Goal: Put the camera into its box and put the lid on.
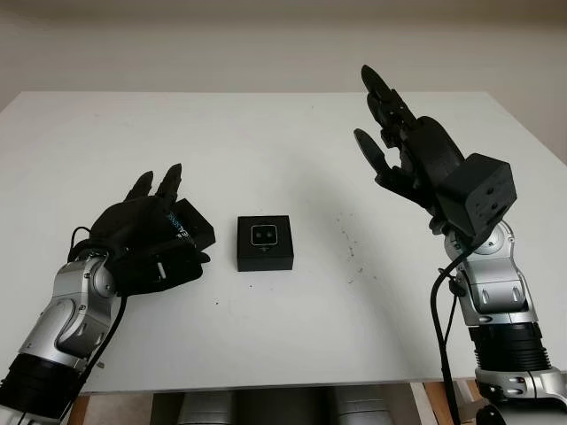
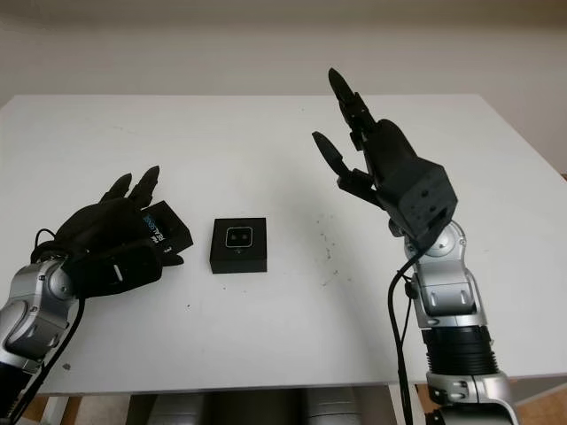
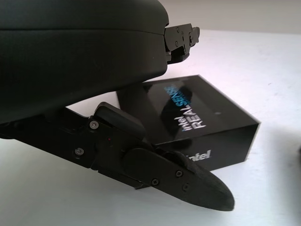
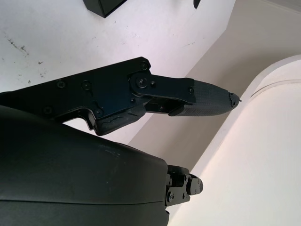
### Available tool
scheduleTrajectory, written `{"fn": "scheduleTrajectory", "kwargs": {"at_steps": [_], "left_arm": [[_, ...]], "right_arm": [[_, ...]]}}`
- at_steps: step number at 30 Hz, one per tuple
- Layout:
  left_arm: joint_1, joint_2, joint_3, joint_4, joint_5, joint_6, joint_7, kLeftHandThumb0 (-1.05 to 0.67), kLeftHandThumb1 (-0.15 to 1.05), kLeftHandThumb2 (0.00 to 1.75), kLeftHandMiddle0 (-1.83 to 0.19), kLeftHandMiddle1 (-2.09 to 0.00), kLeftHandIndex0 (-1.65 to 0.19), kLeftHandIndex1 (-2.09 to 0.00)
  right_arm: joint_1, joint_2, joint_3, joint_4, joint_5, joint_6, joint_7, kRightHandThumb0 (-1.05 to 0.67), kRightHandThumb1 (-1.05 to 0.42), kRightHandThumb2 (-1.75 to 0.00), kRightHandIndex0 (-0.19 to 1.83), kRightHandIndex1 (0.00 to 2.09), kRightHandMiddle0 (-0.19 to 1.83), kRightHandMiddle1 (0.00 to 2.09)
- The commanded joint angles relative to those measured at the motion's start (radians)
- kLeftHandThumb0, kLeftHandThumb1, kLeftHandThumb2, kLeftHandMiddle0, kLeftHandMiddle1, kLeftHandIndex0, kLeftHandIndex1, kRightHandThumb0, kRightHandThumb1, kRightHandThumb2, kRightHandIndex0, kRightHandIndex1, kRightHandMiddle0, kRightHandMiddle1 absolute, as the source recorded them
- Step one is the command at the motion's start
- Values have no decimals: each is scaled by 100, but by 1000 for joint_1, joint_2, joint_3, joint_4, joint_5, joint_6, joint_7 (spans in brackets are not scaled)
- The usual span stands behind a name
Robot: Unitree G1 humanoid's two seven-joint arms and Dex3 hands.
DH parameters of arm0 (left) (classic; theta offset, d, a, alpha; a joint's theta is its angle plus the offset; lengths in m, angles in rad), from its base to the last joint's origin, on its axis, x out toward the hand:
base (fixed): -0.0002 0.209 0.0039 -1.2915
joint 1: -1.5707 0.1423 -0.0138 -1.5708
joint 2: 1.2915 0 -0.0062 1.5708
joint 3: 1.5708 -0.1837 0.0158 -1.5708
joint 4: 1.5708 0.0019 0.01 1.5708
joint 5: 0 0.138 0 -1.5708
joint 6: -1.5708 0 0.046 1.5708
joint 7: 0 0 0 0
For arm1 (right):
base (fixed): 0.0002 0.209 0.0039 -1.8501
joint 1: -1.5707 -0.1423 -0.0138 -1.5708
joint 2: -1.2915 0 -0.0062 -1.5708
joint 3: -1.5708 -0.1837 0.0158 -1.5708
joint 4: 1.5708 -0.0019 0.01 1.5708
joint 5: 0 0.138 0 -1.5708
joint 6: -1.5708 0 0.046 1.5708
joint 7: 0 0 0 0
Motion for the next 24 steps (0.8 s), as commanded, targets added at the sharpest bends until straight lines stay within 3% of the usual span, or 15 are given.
{"fn": "scheduleTrajectory", "kwargs": {"at_steps": [1,8,13,14,15,16,17,18,20,22,23,24], "left_arm": [[-41,-5,-3,37,-7,-15,14,-75,92,3,15,-5,15,-4],[-91,-35,2,152,-47,-46,67,-59,87,4,2,-9,4,-9],[-114,-49,-10,213,-36,-63,145,-64,89,6,-17,-13,-5,-12],[-119,-49,-14,227,-35,-69,154,-65,89,6,-16,-37,-9,-11],[-127,-48,-21,242,-30,-73,162,-68,91,6,1,-99,-14,-10],[-134,-48,-26,258,-27,-78,167,-69,93,6,2,-112,-17,-10],[-138,-50,-26,270,-32,-84,172,-70,94,6,-3,-106,-21,-11],[-141,-56,-17,281,-48,-93,177,-68,96,6,-19,-74,-27,-12],[-142,-65,0,298,-81,-114,189,-65,96,5,-36,-43,-33,-12],[-136,-80,33,310,-144,-147,200,-60,100,7,-47,-37,-42,-16],[-136,-85,45,321,-170,-166,210,-56,101,6,-48,-44,-46,-20],[-138,-90,52,335,-187,-182,222,-53,103,7,-41,-64,-47,-26]], "right_arm": [[6,-8,0,-1,-8,-17,-8,-73,-105,-54,3,8,4,9],[15,-5,4,4,-23,-43,-18,-72,-105,-54,4,8,6,9],[24,-6,4,-6,-27,-40,-21,-72,-105,-54,5,8,6,9],[25,-4,4,-8,-25,-39,-21,-72,-105,-54,5,8,6,9],[26,-4,4,-10,-27,-38,-22,-72,-105,-53,5,7,7,9],[27,-4,4,-11,-28,-37,-24,-72,-105,-53,5,7,7,9],[28,-4,5,-12,-30,-36,-26,-73,-105,-53,5,7,7,9],[29,-4,6,-11,-32,-38,-27,-73,-105,-53,5,7,7,9],[29,-4,6,-11,-33,-38,-28,-73,-105,-53,5,7,7,9],[30,-2,6,-12,-34,-35,-30,-73,-105,-53,5,7,7,9],[31,-2,6,-12,-36,-33,-33,-72,-105,-53,5,7,8,9],[31,-2,7,-12,-38,-33,-35,-72,-105,-53,5,7,8,9]]}}
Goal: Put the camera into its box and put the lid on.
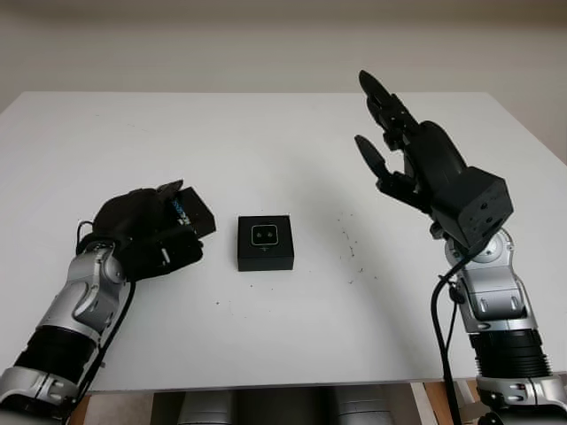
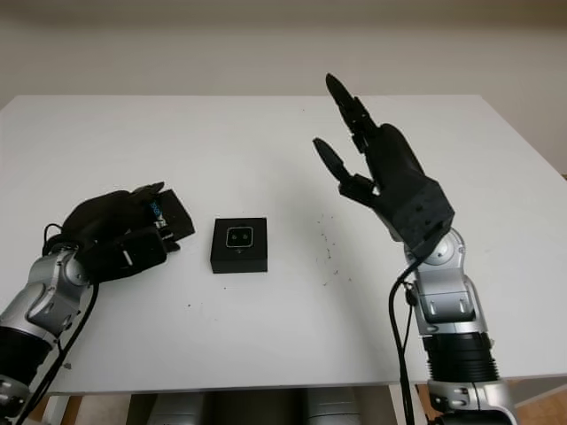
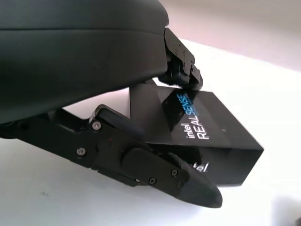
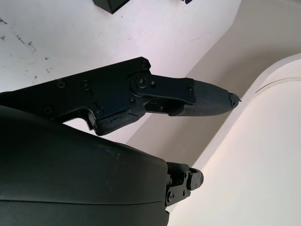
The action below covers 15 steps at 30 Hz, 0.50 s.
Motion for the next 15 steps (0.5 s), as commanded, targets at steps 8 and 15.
{"fn": "scheduleTrajectory", "kwargs": {"at_steps": [8,15], "left_arm": [[-5,-24,15,71,-37,-104,110,-32,105,15,-11,-179,-13,-143],[7,-24,41,15,-70,-115,105,-31,105,17,-7,-190,-8,-153]], "right_arm": [[10,-2,-1,-20,-6,8,-12,-70,-105,-52,6,7,9,9],[12,-2,0,-27,-1,21,-7,-71,-105,-51,5,6,9,8]]}}
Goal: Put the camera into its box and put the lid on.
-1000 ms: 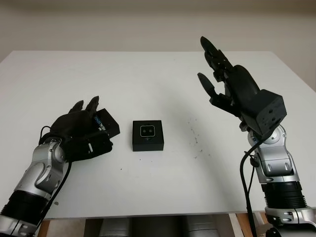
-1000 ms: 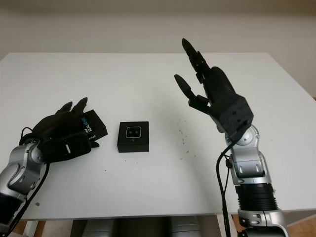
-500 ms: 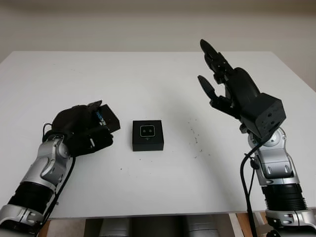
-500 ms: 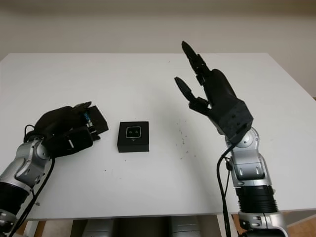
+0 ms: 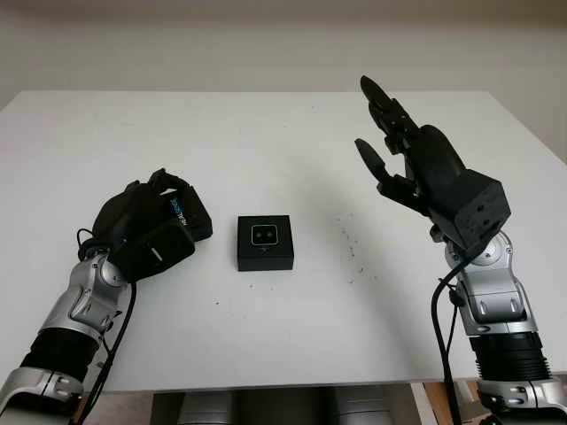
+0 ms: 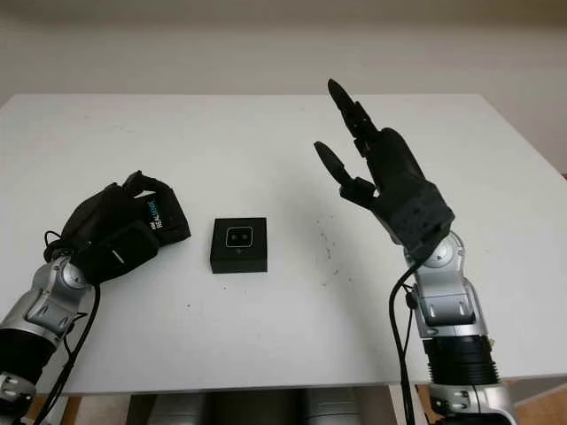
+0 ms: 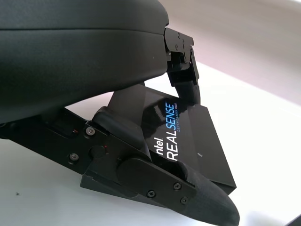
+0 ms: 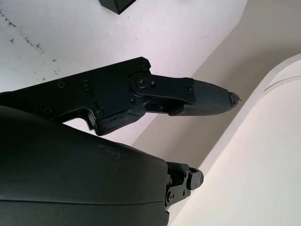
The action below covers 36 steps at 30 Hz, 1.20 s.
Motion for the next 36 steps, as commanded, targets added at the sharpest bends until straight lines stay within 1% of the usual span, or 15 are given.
{"fn": "scheduleTrajectory", "kwargs": {"at_steps": [1,3,4,6,10,14,16,19,20,22,24,25,28,31,36], "left_arm": [[12,-5,41,-63,-49,-14,-17,-30,105,18,-6,-189,-8,-154],[29,-3,70,-127,-92,-14,-39,-28,105,18,-4,-187,-4,-164],[37,2,83,-161,-109,-25,-47,-28,105,18,-8,-182,-4,-165],[52,6,104,-227,-131,-29,-63,-27,105,19,-13,-181,-6,-166],[71,4,136,-358,-165,12,-119,-27,105,19,-14,-183,-7,-166],[87,7,158,-460,-199,7,-175,-26,105,18,-18,-185,-6,-169],[89,6,165,-506,-210,29,-204,-28,105,18,-20,-187,-6,-168],[84,4,171,-573,-239,71,-262,-29,105,18,-18,-192,-6,-164],[81,6,168,-597,-243,91,-284,-29,105,18,-18,-188,-5,-164],[76,10,153,-645,-230,134,-320,-28,105,18,-17,-183,-4,-163],[73,9,132,-682,-205,165,-344,-27,105,19,-16,-186,-5,-166],[72,4,122,-697,-196,181,-353,-27,105,19,-16,-189,-5,-167],[71,-26,79,-722,-154,225,-356,-27,105,20,-22,-186,-6,-171],[72,-43,42,-733,-112,276,-360,-26,105,18,-22,-183,-5,-172],[71,-78,-1,-696,-92,293,-361,-23,105,16,-19,-189,-3,-177]], "right_arm": [[1,-3,1,-24,2,7,0,-70,-105,-51,5,6,9,8],[0,-5,3,-24,-3,9,-1,-71,-105,-51,5,6,9,8],[-2,-5,4,-23,-6,10,-3,-70,-105,-51,5,6,9,8],[-4,-3,3,-21,-1,11,0,-70,-105,-51,6,6,9,8],[-11,6,5,-19,7,21,0,-70,-105,-51,5,6,10,8],[-11,6,9,-17,5,23,0,-73,-105,-51,5,6,10,8],[-9,10,7,-20,11,26,-1,-72,-105,-50,5,6,10,8],[-7,9,10,-26,6,31,-4,-72,-105,-50,5,6,10,8],[-6,11,10,-28,7,34,-5,-72,-105,-50,5,6,10,8],[-4,17,8,-35,15,47,-5,-72,-105,-50,5,5,10,8],[-1,20,8,-42,14,53,-8,-71,-105,-49,4,5,10,8],[0,21,9,-44,13,54,-10,-71,-105,-49,5,5,10,8],[3,26,11,-52,11,62,-16,-72,-105,-49,4,5,9,7],[5,28,14,-56,3,64,-25,-73,-105,-49,5,6,10,7],[10,33,13,-69,2,76,-38,-74,-105,-49,5,5,10,7]]}}
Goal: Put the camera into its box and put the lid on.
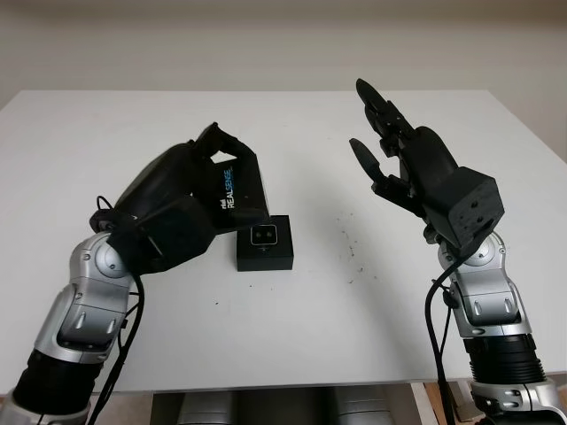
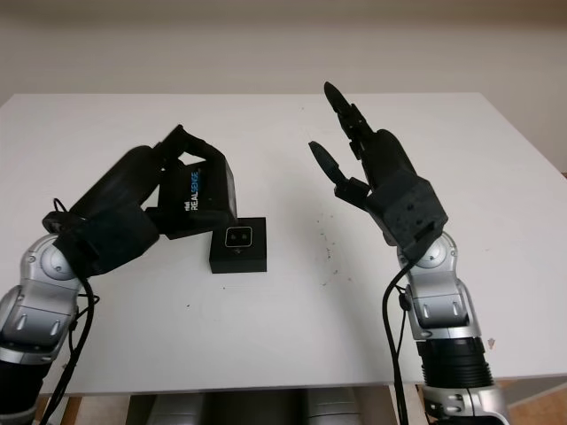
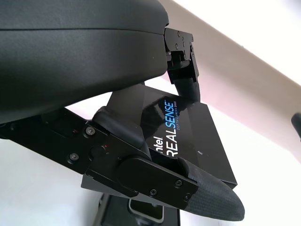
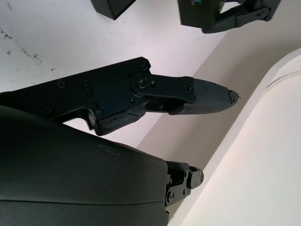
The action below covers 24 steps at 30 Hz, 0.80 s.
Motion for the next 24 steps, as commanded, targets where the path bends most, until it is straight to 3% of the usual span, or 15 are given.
{"fn": "scheduleTrajectory", "kwargs": {"at_steps": [1,7,15,24], "left_arm": [[-20,-14,-18,12,10,18,-8,-23,105,17,-18,-190,-2,-177],[-27,-42,-56,59,44,37,-1,-22,105,15,-15,-202,0,-183],[-45,-41,-83,154,89,-30,24,-24,105,13,-10,-209,2,-186],[-60,-16,-101,235,135,-147,45,-25,105,13,-10,-190,-3,-168]], "right_arm": [[0,5,-4,-27,-1,6,-11,-74,-105,-48,5,5,10,7],[1,27,-14,-34,19,17,-31,-73,-105,-51,0,3,4,4],[3,65,-45,-34,86,28,-47,-73,-105,-54,-6,1,-4,1],[7,60,-43,-34,100,22,-41,-74,-105,-53,-7,3,-4,2]]}}
